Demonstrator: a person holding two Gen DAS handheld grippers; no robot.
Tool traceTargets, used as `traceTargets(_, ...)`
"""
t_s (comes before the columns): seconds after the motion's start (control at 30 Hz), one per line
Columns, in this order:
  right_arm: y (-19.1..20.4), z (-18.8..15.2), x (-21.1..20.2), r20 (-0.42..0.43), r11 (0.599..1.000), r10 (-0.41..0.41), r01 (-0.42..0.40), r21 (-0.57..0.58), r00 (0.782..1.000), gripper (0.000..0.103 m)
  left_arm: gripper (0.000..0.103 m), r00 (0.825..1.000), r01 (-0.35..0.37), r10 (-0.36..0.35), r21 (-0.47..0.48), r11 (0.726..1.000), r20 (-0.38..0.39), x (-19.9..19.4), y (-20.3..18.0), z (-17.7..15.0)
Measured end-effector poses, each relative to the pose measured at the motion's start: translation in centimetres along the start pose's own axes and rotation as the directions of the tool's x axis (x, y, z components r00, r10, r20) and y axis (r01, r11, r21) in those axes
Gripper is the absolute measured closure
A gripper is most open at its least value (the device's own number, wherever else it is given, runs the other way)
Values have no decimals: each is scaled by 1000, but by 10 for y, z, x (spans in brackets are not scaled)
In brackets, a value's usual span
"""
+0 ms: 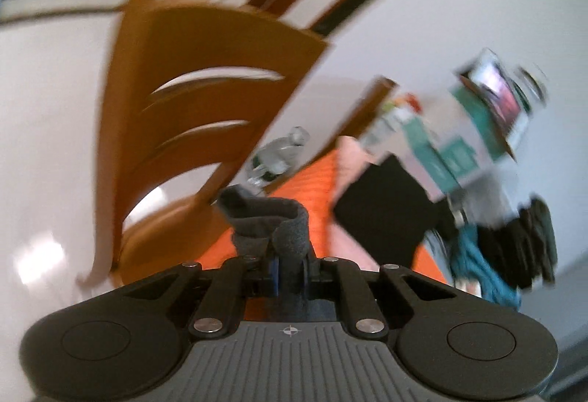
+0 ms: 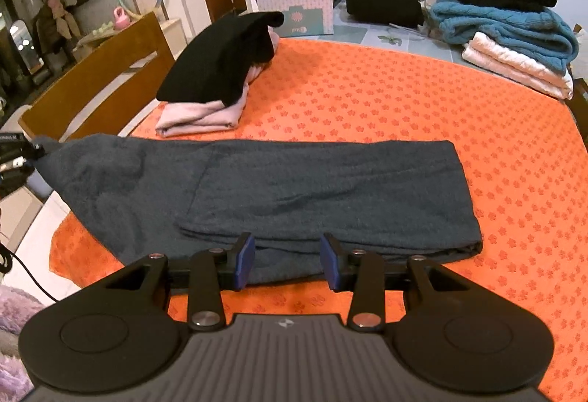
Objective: Fold clothes
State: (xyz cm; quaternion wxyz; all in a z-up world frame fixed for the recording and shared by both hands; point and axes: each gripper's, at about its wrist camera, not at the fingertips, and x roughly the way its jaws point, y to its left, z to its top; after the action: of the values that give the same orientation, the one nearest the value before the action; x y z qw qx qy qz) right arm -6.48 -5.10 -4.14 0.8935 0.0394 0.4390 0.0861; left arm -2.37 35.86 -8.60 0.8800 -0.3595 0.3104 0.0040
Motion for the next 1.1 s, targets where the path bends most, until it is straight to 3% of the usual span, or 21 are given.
traceTargets(0.13, 3, 7, -1, 6, 1000, 10, -10, 18, 1000, 58, 90, 997, 70, -65, 156, 985, -40, 4, -39, -2)
traceTargets(0.3, -2, 19, -5, 43, 989, 79, -84, 119, 996, 58, 90, 983, 160, -122, 323, 933, -134, 18, -78, -27)
traceTargets(0.47, -6, 38, -4, 94, 949, 182, -200, 245, 979, 58, 90, 958, 257, -160, 470, 845, -236, 33, -118, -53)
traceTargets(0.53, -6, 45, 1, 106, 921, 238, -259, 292, 965, 53, 90, 946, 296, -170, 521, 800, -277, 38, -134, -63)
traceTargets(0.6, -9, 48, 12, 104, 881, 299, -317, 352, 948, 44, 90, 931, 336, -175, 568, 751, -319, 44, -150, -73)
traceTargets(0.73, -16, 45, 41, 78, 783, 401, -386, 487, 913, 41, 90, 906, 392, -169, 620, 680, -388, 53, -163, -95)
traceTargets(0.83, -24, 39, 60, 66, 719, 433, -388, 576, 899, 41, 90, 880, 441, -166, 634, 635, -445, 56, -166, -106)
traceTargets(0.9, -28, 36, 69, 65, 686, 443, -385, 617, 894, 41, 89, 846, 486, -148, 624, 612, -513, 63, -168, -113)
traceTargets(1.0, -31, 34, 76, 39, 715, 383, -323, 620, 923, 41, 87, 791, 537, -94, 613, 579, -605, 72, -166, -126)
traceTargets(1.1, -32, 36, 73, 13, 779, 282, -237, 581, 959, 41, 81, 762, 575, -89, 607, 548, -641, 69, -162, -131)
